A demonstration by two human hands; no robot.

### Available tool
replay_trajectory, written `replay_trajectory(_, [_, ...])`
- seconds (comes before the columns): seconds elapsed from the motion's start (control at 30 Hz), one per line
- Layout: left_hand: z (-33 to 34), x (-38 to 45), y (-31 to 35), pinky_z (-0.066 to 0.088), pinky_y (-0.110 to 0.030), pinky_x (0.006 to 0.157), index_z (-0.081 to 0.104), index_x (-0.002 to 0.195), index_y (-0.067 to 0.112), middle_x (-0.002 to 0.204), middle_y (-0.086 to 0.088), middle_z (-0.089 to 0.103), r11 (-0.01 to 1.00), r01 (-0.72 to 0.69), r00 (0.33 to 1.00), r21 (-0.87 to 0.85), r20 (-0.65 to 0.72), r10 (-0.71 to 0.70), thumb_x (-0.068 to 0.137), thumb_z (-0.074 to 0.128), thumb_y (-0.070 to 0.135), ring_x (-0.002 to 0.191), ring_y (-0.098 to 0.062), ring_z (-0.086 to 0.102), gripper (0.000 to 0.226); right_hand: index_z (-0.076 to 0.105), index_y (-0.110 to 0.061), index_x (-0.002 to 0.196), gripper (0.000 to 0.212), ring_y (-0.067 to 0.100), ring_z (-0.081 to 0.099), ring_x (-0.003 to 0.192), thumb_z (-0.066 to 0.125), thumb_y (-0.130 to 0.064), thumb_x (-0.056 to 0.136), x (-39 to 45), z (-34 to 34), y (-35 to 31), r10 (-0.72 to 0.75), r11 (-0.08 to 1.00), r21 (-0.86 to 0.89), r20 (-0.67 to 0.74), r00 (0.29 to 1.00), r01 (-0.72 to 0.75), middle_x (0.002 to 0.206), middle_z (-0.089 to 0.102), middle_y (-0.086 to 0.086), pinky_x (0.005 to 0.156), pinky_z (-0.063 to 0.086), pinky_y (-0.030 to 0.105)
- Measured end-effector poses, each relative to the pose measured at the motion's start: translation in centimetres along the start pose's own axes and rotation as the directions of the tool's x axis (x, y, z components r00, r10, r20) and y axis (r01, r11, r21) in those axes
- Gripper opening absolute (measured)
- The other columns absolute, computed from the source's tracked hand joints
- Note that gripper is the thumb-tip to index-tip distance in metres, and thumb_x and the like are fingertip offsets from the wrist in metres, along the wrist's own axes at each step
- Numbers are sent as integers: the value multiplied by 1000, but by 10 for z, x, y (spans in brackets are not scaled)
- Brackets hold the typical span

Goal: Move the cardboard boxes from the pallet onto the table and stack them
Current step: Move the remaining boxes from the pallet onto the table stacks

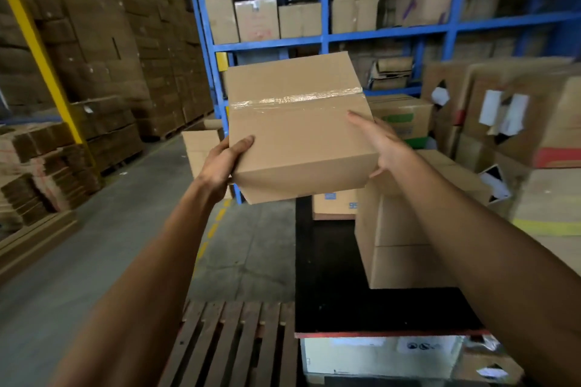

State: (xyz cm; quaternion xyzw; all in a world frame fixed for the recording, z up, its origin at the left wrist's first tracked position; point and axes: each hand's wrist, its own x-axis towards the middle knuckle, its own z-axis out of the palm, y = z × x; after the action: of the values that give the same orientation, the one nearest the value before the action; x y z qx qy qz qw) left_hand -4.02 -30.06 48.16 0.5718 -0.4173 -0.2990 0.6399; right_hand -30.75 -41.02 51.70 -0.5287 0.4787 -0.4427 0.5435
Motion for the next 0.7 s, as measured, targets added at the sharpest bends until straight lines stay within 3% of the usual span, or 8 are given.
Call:
replay_trajectory(0.03, [15,1,6,49,-31,70,68,114,28,106,10,75,1000,0,1000,-16,17,0,89,68,41,92,-9,68,28,46,-33,137,72,36,51,118,72,-62,77,0,-14,-6,35,999,-9,-28,999,-35,128,52,1,92,43,67])
replay_trajectory(0.1, [45,2,16,47,-31,71,68,118,28,107,11,75,999,-4,999,-54,52,6,89,67,42,93,-9,67,33,41,-32,143,86,42,44,128,73,-67,71,2,-43,-14,82,996,-17,-78,994,-84,144,45,5,97,36,73])
replay_trajectory(0.23, [113,2,22,49,-22,59,65,119,25,102,5,74,991,20,990,-134,141,-1,92,62,39,78,-9,67,31,37,-30,146,86,44,40,132,70,-66,75,9,-106,-20,97,995,-5,-130,987,-99,150,39,8,101,34,72])
replay_trajectory(0.37, [185,5,21,46,-26,62,63,115,27,93,8,71,994,24,989,-105,149,-8,93,59,40,78,-10,63,25,33,-34,149,94,45,40,131,71,-70,70,30,-172,-15,98,995,3,-146,984,-99,152,38,7,96,35,74])
replay_trajectory(0.5, [251,12,14,50,-37,81,66,108,29,103,2,69,993,103,984,-65,150,-92,89,61,50,94,-17,61,28,46,-30,139,70,35,50,119,65,-63,80,53,-236,-9,71,997,19,-196,978,-68,137,52,5,101,40,64])
replay_trajectory(0.6, [291,22,7,47,-40,89,65,101,29,106,1,66,987,140,985,-85,111,-130,88,60,51,97,-18,58,26,46,-30,139,60,28,46,105,61,-56,87,72,-270,-6,58,998,0,-200,978,-60,118,49,0,102,41,58])
replay_trajectory(0.7, [315,31,2,45,-41,91,62,100,29,104,1,63,983,163,984,-85,89,-156,89,60,50,96,-17,55,24,49,-30,134,53,25,47,103,58,-55,88,89,-287,0,57,998,-13,-181,982,-60,120,52,1,101,42,54])
